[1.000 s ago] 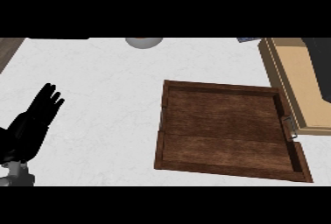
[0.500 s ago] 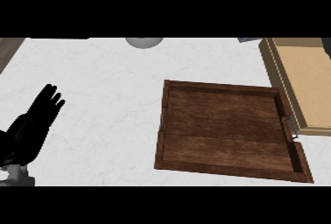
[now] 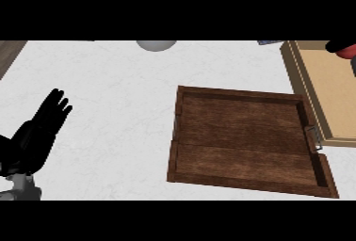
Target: Pick the bell pepper from the tray and place it in the cardboard box
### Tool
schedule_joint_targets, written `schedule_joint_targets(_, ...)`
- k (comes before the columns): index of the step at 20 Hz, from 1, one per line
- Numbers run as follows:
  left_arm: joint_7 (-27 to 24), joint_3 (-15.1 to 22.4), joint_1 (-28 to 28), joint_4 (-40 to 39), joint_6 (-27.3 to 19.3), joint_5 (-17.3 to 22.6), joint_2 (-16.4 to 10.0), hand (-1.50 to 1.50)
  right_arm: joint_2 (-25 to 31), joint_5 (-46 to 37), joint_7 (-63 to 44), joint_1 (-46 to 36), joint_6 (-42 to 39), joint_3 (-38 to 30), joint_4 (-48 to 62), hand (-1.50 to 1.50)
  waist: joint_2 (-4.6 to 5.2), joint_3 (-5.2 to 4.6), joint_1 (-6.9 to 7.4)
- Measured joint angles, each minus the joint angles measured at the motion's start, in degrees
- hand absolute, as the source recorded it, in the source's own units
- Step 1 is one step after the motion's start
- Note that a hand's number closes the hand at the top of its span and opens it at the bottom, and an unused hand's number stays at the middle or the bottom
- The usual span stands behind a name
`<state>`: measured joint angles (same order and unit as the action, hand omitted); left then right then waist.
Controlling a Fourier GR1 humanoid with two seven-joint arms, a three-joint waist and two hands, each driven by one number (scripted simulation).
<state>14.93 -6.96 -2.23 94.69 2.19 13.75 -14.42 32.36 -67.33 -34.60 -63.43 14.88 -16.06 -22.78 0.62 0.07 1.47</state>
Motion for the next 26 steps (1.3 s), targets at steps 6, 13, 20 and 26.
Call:
schedule_joint_targets(6,0.27,-1.09,-1.27,-0.95,0.74,0.85,-0.44,0.00,0.69,4.31,0.74,2.68,0.29,-4.60,5.03,-1.50,0.07,0.01,0.14)
schedule_joint_targets(13,1.25,-1.62,0.01,-0.04,1.64,1.48,-0.53,0.00,-1.08,9.09,9.53,6.69,7.13,-7.88,3.70,-1.50,-0.13,0.03,-0.09)
schedule_joint_targets(20,1.53,-2.03,0.27,0.29,1.11,1.08,-0.49,0.00,-1.50,17.91,15.61,7.82,19.51,-15.68,-3.87,-1.50,-0.47,0.04,-0.92)
schedule_joint_targets(26,0.63,-3.39,1.29,-0.21,2.01,1.45,-0.95,0.00,-1.99,26.14,19.41,13.23,20.57,-19.99,-12.89,-1.50,-0.86,-0.07,-1.85)
